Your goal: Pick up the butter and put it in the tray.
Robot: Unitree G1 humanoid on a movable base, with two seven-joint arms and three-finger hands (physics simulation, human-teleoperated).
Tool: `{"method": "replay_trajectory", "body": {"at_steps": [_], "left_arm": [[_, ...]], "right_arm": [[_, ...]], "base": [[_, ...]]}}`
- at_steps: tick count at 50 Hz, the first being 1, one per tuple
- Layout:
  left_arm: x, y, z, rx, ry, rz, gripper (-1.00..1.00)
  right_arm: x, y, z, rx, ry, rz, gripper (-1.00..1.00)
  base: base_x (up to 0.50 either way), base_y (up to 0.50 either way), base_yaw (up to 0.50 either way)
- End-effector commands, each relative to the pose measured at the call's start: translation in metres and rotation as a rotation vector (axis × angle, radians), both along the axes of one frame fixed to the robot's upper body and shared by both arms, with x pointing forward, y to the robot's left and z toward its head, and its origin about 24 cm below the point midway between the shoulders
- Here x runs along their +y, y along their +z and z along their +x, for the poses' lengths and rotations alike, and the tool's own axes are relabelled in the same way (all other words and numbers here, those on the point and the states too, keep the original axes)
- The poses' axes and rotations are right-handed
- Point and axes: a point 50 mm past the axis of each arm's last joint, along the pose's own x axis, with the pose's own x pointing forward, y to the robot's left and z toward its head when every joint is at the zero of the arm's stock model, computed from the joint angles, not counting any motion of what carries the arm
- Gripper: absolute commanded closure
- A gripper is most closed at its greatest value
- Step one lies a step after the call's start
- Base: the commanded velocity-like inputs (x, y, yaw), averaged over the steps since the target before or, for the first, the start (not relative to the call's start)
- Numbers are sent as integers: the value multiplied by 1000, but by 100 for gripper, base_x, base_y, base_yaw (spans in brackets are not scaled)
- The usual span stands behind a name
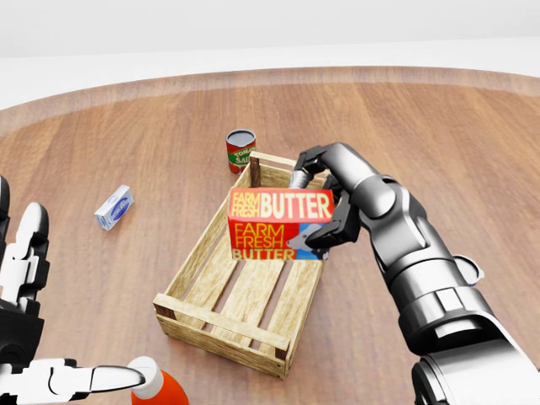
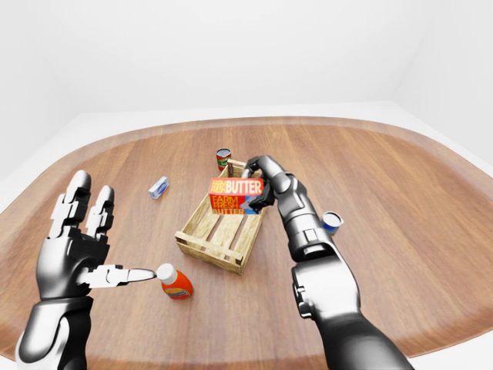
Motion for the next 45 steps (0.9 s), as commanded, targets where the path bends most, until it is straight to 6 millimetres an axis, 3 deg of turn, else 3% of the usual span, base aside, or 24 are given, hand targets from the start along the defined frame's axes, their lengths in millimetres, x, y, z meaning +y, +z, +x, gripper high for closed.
{"method": "replay_trajectory", "body": {"at_steps": [1,17,30,45], "left_arm": [[1,1,-1,-7,2,0,-100],[2,3,-1,-15,3,0,-100],[2,3,-1,-15,-1,1,-100],[2,4,-2,-20,0,0,-100]], "right_arm": [[15,0,6,3,-93,124,100],[35,-16,1,22,-144,131,100],[36,-21,-2,-1,-189,106,100],[33,-41,-10,11,-262,91,100]], "base": [[0,0,0],[0,0,0],[0,0,0],[0,0,0]]}}
